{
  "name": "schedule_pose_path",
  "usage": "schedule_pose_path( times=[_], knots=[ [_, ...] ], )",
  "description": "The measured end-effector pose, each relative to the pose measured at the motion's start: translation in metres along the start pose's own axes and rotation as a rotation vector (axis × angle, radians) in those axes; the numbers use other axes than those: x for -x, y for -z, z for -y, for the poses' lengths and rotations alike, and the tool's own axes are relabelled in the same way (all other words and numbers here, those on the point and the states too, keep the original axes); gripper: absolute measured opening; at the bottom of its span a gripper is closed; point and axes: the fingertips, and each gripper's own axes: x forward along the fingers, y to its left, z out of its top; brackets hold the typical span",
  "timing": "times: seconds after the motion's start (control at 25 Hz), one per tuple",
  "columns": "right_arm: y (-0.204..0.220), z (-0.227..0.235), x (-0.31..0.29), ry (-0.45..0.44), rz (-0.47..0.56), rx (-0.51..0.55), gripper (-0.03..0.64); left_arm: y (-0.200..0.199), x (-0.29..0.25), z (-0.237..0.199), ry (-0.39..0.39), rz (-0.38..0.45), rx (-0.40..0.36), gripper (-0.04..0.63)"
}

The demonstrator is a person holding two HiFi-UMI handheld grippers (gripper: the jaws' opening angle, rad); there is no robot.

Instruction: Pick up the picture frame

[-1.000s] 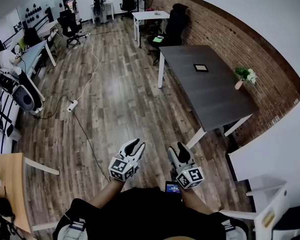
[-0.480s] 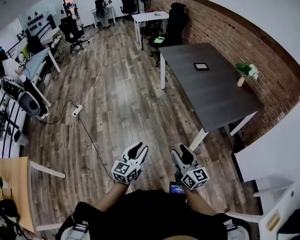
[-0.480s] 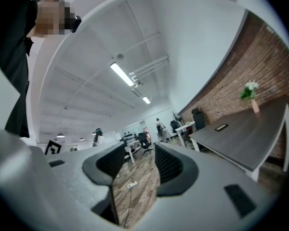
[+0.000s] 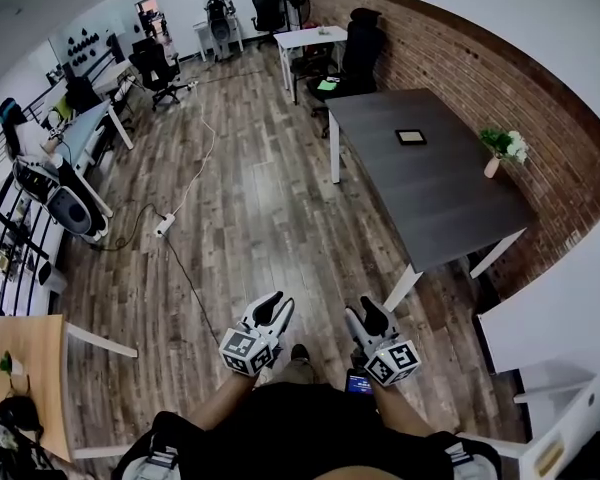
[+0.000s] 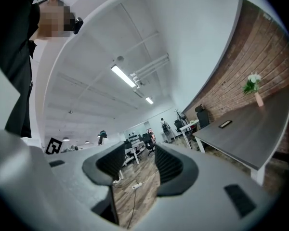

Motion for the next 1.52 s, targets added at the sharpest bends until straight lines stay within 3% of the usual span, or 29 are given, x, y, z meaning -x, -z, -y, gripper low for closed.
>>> schedule_pose_path(
  times=[0.12, 0.4, 0.68, 0.88, 1.2, 1.52],
  knots=[
    [-0.008, -0.004, -0.005, -0.043, 0.023, 0.038, 0.198, -0.005, -0.009, -0.006, -0.005, 0.016, -0.013, 0.104],
    [-0.015, 0.031, -0.044, 0.008, -0.007, 0.094, 0.198, -0.010, -0.047, -0.036, -0.010, 0.046, 0.006, 0.104],
    [-0.030, 0.088, -0.117, 0.113, -0.046, 0.155, 0.198, -0.032, -0.111, -0.096, -0.007, 0.074, 0.025, 0.104],
    [-0.050, 0.109, -0.191, 0.104, -0.052, 0.227, 0.198, -0.058, -0.160, -0.148, 0.006, 0.082, 0.011, 0.104],
    [-0.053, 0.142, -0.305, 0.081, -0.042, 0.201, 0.198, -0.080, -0.224, -0.230, 0.050, 0.067, 0.034, 0.104],
    [-0.045, 0.178, -0.361, 0.102, -0.062, 0.177, 0.198, -0.081, -0.273, -0.287, 0.052, 0.057, 0.061, 0.104]
  ],
)
